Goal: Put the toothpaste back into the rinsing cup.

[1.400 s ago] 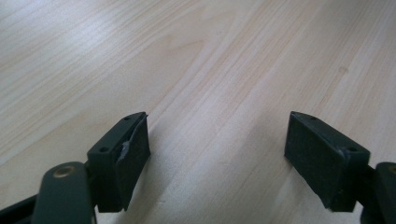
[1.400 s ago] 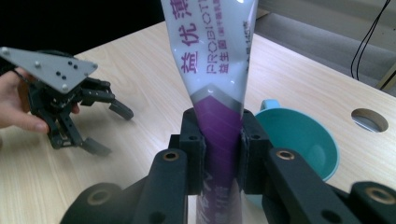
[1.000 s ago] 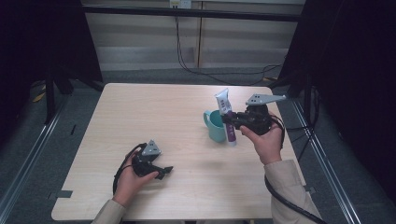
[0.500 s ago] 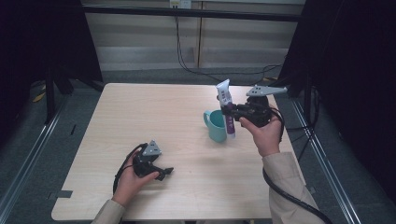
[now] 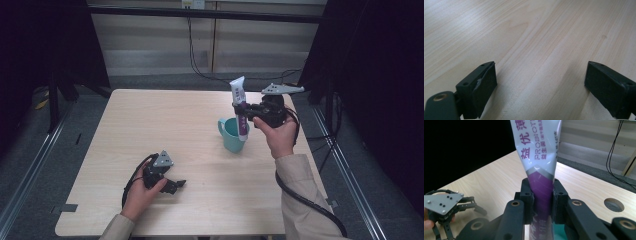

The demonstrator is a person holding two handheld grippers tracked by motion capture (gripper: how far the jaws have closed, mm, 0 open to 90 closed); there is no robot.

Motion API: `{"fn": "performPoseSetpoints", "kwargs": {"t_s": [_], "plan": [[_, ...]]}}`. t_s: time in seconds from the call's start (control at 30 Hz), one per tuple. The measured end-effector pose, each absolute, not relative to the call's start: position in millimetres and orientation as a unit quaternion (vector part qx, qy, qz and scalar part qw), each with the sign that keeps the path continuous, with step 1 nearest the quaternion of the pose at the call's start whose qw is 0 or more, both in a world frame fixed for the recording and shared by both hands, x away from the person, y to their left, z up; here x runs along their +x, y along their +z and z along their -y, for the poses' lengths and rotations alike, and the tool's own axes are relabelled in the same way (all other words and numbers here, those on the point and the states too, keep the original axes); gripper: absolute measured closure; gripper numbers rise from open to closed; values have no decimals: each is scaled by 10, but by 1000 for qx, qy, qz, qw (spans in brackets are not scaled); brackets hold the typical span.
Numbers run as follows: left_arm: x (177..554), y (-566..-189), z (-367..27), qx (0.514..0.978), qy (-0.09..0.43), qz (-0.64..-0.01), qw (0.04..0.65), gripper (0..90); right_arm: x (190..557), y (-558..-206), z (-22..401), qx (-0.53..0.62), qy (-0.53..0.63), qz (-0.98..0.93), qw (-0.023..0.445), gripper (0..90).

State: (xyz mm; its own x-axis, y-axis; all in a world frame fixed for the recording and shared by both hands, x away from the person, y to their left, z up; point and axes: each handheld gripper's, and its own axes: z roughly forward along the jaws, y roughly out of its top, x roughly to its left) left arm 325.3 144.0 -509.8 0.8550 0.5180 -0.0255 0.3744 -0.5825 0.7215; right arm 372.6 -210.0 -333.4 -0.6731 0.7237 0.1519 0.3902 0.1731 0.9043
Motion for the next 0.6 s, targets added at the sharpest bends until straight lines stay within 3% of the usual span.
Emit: {"fn": "performPoseSetpoints", "kwargs": {"t_s": [0.6], "plan": [[3251,-5102,-1436,883,95,-255,384,102,3916,-3357,2114,388,532,-731,175,752]]}}
